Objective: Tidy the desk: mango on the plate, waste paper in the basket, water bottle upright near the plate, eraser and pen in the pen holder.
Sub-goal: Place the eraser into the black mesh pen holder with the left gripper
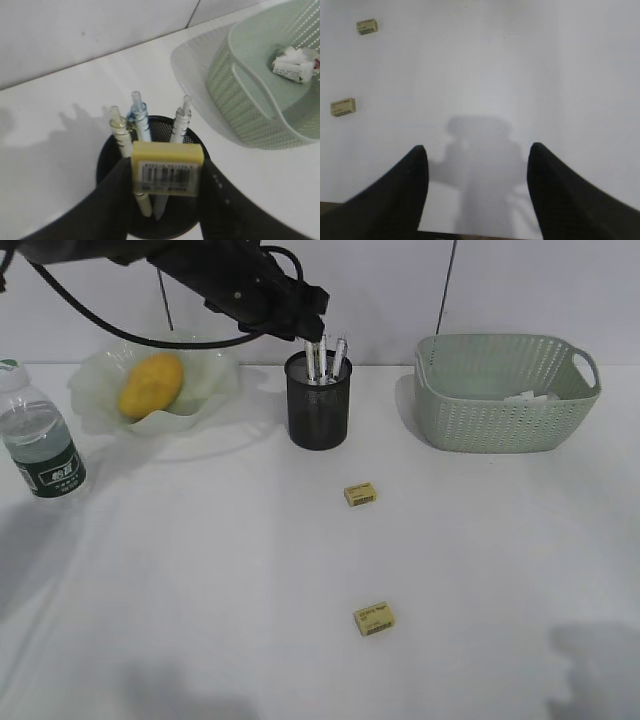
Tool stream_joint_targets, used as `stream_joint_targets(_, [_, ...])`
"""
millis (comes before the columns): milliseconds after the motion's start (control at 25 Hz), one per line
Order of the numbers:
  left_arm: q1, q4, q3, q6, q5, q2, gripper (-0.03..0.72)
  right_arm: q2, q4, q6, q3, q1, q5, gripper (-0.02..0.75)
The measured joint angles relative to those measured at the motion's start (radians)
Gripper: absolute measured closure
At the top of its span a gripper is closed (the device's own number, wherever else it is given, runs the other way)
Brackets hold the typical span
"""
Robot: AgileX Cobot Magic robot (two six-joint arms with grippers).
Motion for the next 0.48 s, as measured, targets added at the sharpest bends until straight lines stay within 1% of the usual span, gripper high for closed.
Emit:
stream_joint_targets(200, [-0.007,0.002,0.0,0.0,-0.018,0.036,0.389,0.0,0.0,0.0,0.0,0.0,-0.004,0.243])
stream_joint_targets(280, [-0.007,0.004,0.0,0.0,-0.025,0.038,0.37,0.0,0.0,0.0,0.0,0.0,-0.008,0.243])
stream_joint_targets(440, [-0.007,0.004,0.0,-0.001,-0.034,0.038,0.208,0.0,0.0,0.0,0.0,0.0,-0.014,0.243])
stream_joint_targets(480, [-0.007,0.002,0.0,-0.002,-0.035,0.038,0.181,0.0,0.0,0.0,0.0,0.0,-0.014,0.243])
